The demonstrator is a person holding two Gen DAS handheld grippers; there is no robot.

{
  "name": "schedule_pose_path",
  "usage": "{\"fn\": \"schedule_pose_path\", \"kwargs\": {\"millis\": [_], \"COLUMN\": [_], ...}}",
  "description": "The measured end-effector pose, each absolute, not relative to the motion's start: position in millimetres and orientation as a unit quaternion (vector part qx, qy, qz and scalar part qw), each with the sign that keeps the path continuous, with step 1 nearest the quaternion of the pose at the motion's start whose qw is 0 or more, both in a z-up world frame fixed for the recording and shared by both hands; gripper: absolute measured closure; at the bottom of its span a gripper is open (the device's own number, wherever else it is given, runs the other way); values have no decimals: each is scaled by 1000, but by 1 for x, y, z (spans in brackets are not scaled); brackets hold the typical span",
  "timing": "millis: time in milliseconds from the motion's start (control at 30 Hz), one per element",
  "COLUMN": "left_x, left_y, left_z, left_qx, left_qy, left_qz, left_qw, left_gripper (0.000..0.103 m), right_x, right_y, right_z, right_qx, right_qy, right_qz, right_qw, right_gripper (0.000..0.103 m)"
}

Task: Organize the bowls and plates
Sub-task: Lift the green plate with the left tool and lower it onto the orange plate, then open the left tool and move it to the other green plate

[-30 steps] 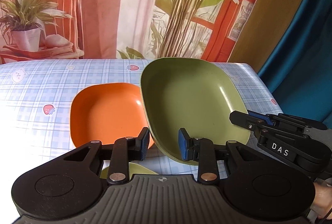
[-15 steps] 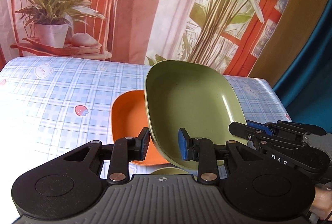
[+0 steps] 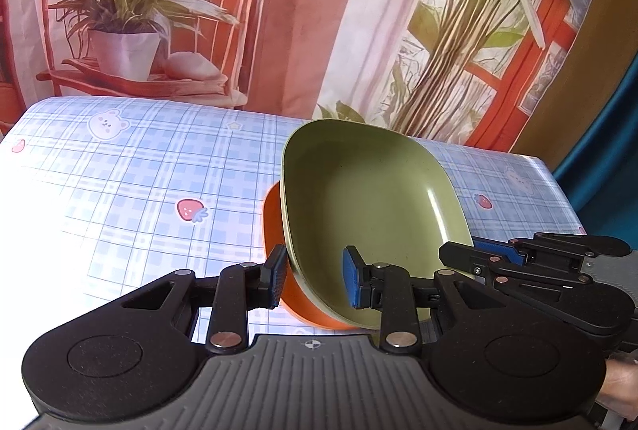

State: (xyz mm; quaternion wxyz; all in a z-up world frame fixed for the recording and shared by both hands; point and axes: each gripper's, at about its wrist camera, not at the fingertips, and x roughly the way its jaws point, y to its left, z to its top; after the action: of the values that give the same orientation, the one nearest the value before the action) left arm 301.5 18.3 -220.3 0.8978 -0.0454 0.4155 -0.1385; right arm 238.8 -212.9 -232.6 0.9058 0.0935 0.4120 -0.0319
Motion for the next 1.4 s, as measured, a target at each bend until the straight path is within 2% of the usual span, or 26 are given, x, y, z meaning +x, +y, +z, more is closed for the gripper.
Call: {"fn": "schedule_pose_path", "kwargs": {"millis": [833,967,1400], "left_x": [313,312,278], "left_y": [11,12,16], "left_z": [-244,-244,-224], "left_qx": [-2,1,-17], "left_qy": [422,419,419], "left_qz": [-121,-119,-125], "left_qw": [899,900,899], "left_gripper": [71,70,70], "right_x": [249,248,221], "right_y": [-207,-207,-202], "right_z": [-251,-252,-235], "right_qx": [82,77,73], "right_qy": [423,424,425], "right_qz": [-36,-40,-27], "right_qw": [902,901,902], "right_gripper": [90,86,86]}}
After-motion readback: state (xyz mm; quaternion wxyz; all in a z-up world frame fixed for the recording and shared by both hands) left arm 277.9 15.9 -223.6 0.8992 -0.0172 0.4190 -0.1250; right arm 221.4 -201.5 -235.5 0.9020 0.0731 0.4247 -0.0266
